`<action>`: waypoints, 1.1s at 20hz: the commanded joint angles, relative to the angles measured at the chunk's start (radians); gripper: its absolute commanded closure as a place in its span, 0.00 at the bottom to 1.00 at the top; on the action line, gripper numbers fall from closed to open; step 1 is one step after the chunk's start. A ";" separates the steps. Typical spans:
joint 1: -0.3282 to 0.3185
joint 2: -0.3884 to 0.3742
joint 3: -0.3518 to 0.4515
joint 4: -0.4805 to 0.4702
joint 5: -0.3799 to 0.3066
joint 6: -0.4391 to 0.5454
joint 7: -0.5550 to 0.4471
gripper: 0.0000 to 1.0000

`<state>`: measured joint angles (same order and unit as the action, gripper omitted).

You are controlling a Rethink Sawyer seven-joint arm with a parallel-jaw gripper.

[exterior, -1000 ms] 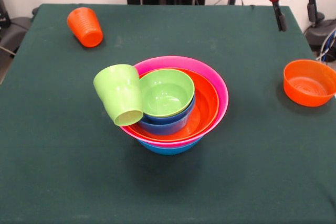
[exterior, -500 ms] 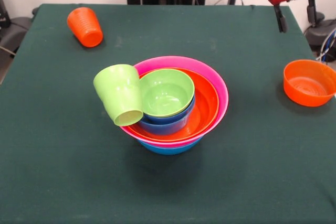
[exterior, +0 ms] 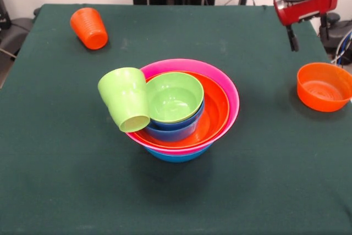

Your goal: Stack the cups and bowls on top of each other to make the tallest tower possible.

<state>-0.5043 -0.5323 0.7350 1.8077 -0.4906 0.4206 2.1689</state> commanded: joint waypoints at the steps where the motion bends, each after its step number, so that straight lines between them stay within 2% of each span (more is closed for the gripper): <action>1: 0.017 0.073 -0.091 -0.080 -0.105 -0.033 -0.058 0.00; 11: -0.034 0.115 -0.060 -0.129 -0.136 0.022 -0.140 0.00; 18: -0.087 0.175 0.006 -0.156 -0.115 0.070 -0.208 0.00; 22: -0.088 0.201 0.015 -0.185 -0.120 0.068 -0.209 0.00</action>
<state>-0.5902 -0.3929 0.7328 1.7198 -0.5541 0.4198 2.1689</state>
